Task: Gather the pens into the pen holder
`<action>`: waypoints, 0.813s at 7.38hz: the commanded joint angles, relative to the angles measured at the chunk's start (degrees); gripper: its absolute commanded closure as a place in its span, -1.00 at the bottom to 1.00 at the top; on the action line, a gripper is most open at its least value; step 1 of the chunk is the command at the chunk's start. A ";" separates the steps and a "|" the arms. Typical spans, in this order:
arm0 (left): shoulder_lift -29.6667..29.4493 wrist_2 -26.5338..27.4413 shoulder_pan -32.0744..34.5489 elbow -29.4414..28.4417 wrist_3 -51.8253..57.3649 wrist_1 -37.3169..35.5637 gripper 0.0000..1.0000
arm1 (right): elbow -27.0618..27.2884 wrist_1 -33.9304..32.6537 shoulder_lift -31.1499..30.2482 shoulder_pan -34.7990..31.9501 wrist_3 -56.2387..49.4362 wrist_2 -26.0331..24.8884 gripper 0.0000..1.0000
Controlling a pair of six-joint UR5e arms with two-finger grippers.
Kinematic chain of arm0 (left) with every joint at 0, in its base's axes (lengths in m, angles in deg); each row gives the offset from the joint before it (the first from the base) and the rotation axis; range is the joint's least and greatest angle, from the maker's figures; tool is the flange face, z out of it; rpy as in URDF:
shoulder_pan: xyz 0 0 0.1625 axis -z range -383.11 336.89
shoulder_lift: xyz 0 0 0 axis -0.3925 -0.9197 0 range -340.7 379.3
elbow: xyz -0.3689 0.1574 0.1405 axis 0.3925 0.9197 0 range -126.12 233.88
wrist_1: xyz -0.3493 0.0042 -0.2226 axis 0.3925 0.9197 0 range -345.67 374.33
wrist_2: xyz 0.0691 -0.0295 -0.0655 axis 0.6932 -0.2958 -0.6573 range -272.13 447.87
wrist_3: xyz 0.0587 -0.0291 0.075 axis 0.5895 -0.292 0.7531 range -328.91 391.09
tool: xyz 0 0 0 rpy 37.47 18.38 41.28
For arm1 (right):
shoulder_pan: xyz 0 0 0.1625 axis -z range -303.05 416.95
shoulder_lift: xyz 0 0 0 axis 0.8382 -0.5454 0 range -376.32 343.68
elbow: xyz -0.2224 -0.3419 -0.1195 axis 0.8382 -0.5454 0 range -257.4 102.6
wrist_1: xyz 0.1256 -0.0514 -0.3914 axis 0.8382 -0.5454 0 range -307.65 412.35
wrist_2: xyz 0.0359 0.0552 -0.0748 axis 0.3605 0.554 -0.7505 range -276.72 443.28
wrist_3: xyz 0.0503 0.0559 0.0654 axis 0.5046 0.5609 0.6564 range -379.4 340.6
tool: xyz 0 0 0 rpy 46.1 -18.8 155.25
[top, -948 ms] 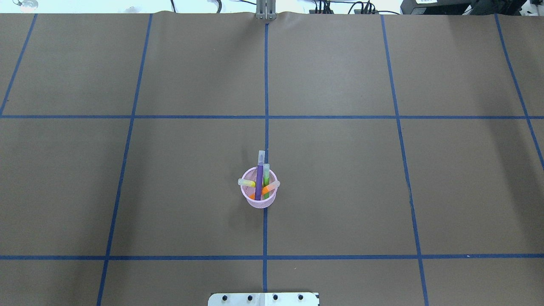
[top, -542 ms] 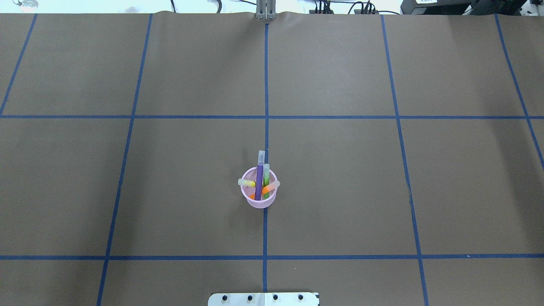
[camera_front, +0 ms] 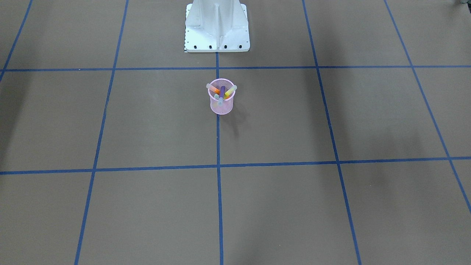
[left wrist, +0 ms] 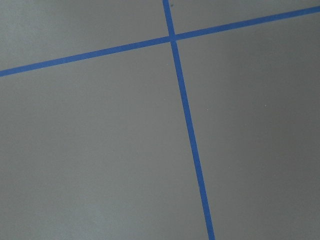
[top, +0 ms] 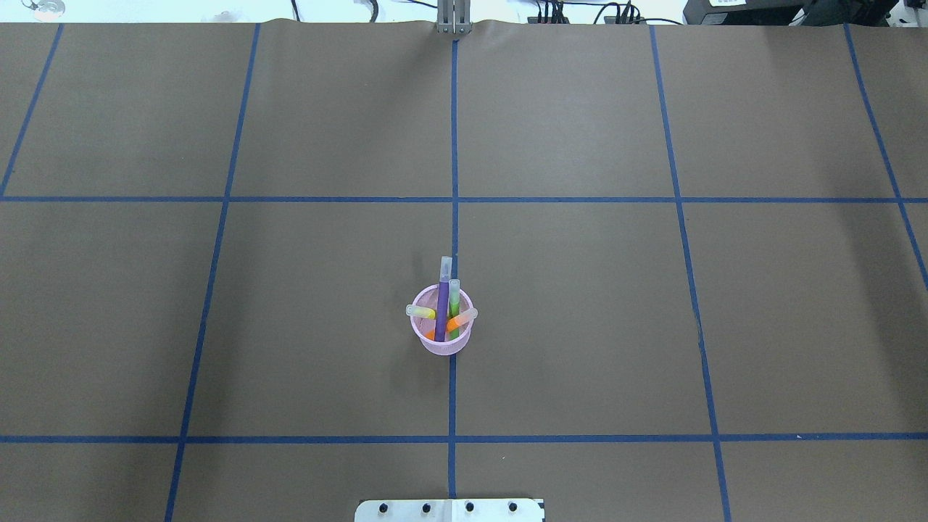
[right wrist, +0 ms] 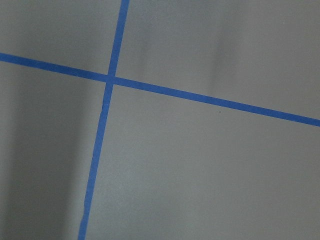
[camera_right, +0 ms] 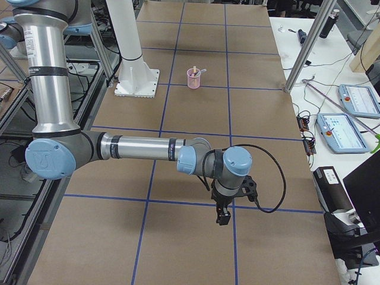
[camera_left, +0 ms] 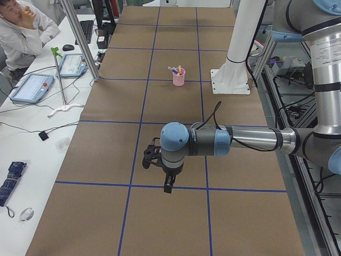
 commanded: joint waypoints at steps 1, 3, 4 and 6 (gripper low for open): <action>0.19 -0.03 0.00 0.08 0.01 0.02 -1.00 | -0.13 0.03 -0.07 0.02 -0.09 0.03 -0.99; 0.19 -0.03 0.00 0.00 0.01 0.02 -1.00 | 0.04 0.03 -0.07 0.02 -0.09 -0.06 -0.99; 0.19 -0.03 0.00 0.00 0.01 0.02 -1.00 | 0.13 0.03 -0.42 0.02 -0.09 0.03 -0.99; 0.19 0.06 0.00 0.00 -0.07 0.02 -1.00 | 0.04 0.03 -0.51 0.02 -0.09 0.03 -0.99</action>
